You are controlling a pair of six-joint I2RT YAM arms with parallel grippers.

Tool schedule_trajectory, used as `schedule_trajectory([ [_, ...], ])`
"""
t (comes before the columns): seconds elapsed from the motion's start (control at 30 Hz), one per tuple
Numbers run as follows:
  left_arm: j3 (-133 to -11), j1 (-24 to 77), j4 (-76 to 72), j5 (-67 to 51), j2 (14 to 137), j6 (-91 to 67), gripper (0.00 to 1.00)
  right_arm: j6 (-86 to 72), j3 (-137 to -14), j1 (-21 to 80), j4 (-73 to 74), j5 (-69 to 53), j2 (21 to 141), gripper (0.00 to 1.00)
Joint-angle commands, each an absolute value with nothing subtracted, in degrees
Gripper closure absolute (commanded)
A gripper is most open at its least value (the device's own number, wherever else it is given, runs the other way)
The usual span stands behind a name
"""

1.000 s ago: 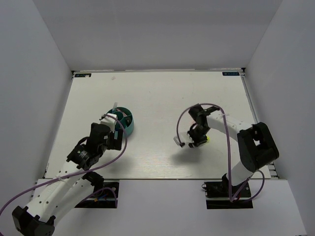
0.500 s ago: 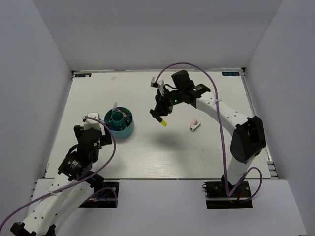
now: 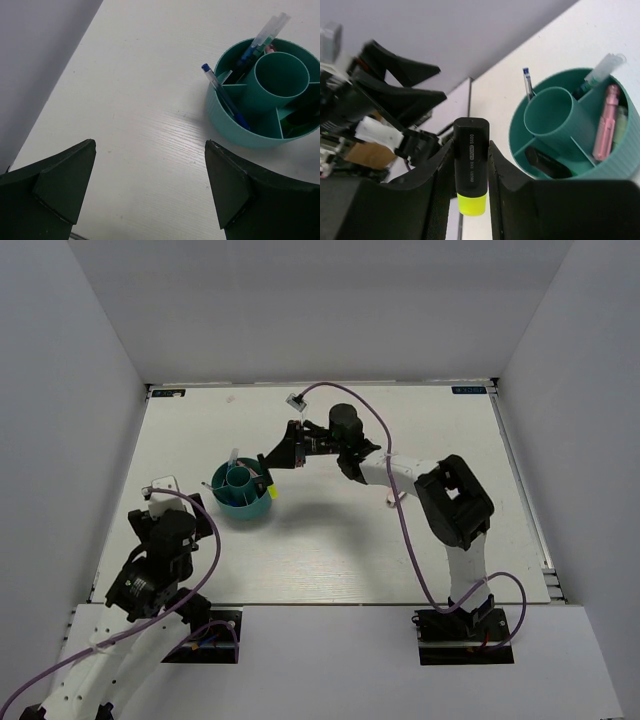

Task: Sort the stationery into containers
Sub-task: Place the pen in the storage box.

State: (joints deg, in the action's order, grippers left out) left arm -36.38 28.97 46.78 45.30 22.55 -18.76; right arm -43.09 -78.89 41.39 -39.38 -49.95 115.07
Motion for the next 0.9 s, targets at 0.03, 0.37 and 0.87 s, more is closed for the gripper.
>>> schedule_trajectory([
  [0.03, -36.74, 28.83, 49.31, 47.81, 21.27, -21.00, 0.00, -54.93, -80.95, 41.84, -56.86, -48.52, 116.10, 1.00],
  [0.37, -36.12, 28.74, 49.57, 47.73, 21.09, -21.36, 0.00, -53.27, -83.66, 42.80, -57.57, -46.41, 121.02, 1.00],
  [0.87, -34.01, 28.74, 49.83, 47.20, 18.90, -22.24, 0.00, -32.27, -86.13, 43.95, -52.82, -44.91, 125.24, 1.00],
])
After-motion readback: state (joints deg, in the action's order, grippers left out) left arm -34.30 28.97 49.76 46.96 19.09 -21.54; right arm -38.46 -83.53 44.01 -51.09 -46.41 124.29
